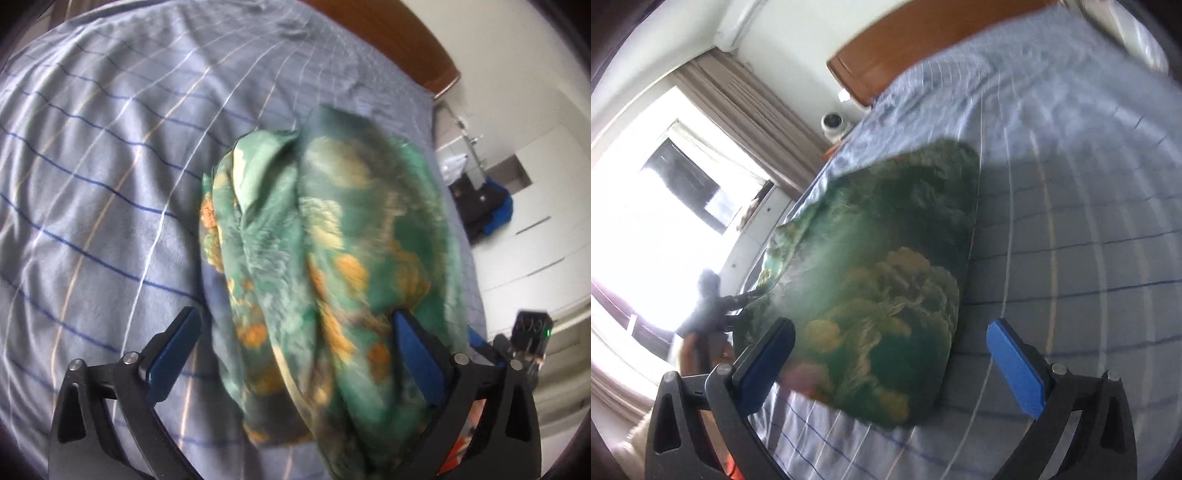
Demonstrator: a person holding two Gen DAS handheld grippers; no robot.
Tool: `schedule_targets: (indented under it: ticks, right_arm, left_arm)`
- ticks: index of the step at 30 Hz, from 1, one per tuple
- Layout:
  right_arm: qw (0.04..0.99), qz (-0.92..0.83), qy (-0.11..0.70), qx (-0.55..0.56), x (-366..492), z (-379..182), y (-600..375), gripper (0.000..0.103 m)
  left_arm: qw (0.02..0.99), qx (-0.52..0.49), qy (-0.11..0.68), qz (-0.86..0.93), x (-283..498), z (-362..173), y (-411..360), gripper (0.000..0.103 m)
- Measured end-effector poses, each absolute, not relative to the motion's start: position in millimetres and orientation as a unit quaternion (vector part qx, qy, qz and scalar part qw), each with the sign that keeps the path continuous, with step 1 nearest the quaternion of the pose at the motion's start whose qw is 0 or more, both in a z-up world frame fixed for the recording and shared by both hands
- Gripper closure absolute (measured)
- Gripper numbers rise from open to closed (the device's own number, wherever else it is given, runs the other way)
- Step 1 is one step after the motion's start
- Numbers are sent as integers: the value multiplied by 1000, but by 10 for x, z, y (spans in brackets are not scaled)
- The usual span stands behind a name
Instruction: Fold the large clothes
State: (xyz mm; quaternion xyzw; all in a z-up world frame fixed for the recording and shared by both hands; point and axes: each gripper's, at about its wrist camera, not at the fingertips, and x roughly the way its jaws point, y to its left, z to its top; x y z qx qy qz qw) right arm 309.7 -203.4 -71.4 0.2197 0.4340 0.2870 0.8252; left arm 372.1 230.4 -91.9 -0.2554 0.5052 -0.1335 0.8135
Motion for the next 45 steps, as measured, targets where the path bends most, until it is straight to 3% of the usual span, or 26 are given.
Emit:
schedule_targets:
  ticks: [4, 8, 9, 10, 12, 15, 19, 22, 23, 24, 26, 27, 29, 31, 35, 40, 45]
  right_arm:
    - [765, 325, 491, 261, 3554, -1147, -1854, 1]
    - [720, 323, 525, 320, 3788, -1520, -1614, 4]
    - [735, 310, 524, 300, 3774, -1474, -1522, 10]
    - [751, 304, 518, 275, 3740, -1402, -1461, 14]
    - [791, 299, 492, 208, 3584, -1154, -1318, 30]
    - [837, 302, 439, 126, 3290, -781, -1159, 35]
    - [871, 310, 370, 92, 2980, -367, -1140, 35]
    - [880, 307, 348, 105, 3010, -198, -1292, 35]
    - [881, 303, 346, 114, 3055, -190, -1366, 32]
    - [877, 300, 353, 127, 3109, -237, -1436, 23]
    - [861, 272, 396, 165, 3289, -455, -1697, 6]
    - [863, 247, 409, 163, 3336, -516, -1752, 3]
    - [876, 194, 421, 135, 3266, -628, -1878, 3]
    - [880, 197, 413, 128, 3084, -624, -1967, 1]
    - [902, 194, 378, 84, 2628, -383, -1979, 0]
    - [933, 172, 317, 18, 1975, -23, -1932, 0]
    - [956, 145, 257, 1, 1506, 265, -2071, 0]
  left_arm:
    - [807, -231, 527, -134, 3830, -1089, 2150, 0]
    - [781, -286, 541, -123, 3928, -1261, 2201, 2]
    - [785, -285, 538, -119, 3917, -1246, 2198, 17]
    - [791, -279, 532, -120, 3893, -1210, 2176, 25]
    - [803, -260, 523, -119, 3821, -1085, 2121, 41]
    - [820, -264, 490, -135, 3706, -820, 2083, 48]
    - [838, -253, 458, -158, 3670, -503, 1931, 48]
    - [849, -229, 448, -162, 3780, -395, 1735, 44]
    - [852, -220, 449, -156, 3821, -415, 1660, 34]
    - [861, -195, 451, -134, 3859, -485, 1549, 25]
    - [872, -157, 455, -95, 3874, -582, 1419, 20]
    - [878, -133, 452, -82, 3810, -619, 1333, 19]
    - [892, -135, 419, -104, 3553, -542, 1415, 16]
    - [914, -115, 382, -76, 3294, -385, 1372, 7]
    - [947, -53, 315, -25, 2671, -2, 1169, 0]
    - [965, 22, 261, 26, 2141, 304, 796, 0]
    - [962, 14, 270, 23, 1774, 387, 520, 0]
